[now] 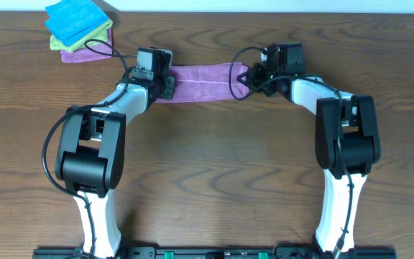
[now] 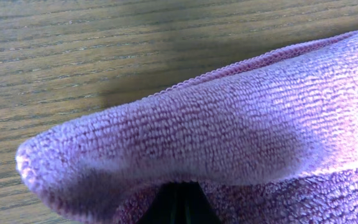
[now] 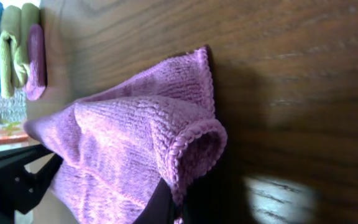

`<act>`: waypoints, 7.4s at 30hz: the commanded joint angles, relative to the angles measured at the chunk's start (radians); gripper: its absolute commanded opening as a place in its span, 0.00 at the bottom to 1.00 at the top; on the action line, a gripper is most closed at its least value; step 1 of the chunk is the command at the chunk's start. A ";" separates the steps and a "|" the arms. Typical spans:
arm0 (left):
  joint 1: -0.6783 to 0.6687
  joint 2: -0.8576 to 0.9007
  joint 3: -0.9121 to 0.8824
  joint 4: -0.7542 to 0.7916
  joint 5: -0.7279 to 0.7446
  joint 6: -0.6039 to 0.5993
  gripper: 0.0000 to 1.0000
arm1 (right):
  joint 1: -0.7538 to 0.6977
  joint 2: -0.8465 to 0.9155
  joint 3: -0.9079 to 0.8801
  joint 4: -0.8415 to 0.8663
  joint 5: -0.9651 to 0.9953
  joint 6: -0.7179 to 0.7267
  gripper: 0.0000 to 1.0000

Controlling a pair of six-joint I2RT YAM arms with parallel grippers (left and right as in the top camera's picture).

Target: Fold the cloth

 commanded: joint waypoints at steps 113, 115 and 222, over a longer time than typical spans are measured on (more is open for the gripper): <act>0.339 -0.366 -0.026 -0.195 -0.004 -0.206 0.06 | 0.417 0.089 0.245 0.252 -0.050 0.122 0.99; 0.339 -0.366 -0.026 -0.194 -0.004 -0.206 0.06 | 0.428 0.089 0.245 0.246 -0.026 0.113 0.99; 0.214 -0.364 -0.026 -0.447 0.188 -0.193 0.11 | 0.283 -0.734 0.377 -1.215 0.905 -0.550 0.99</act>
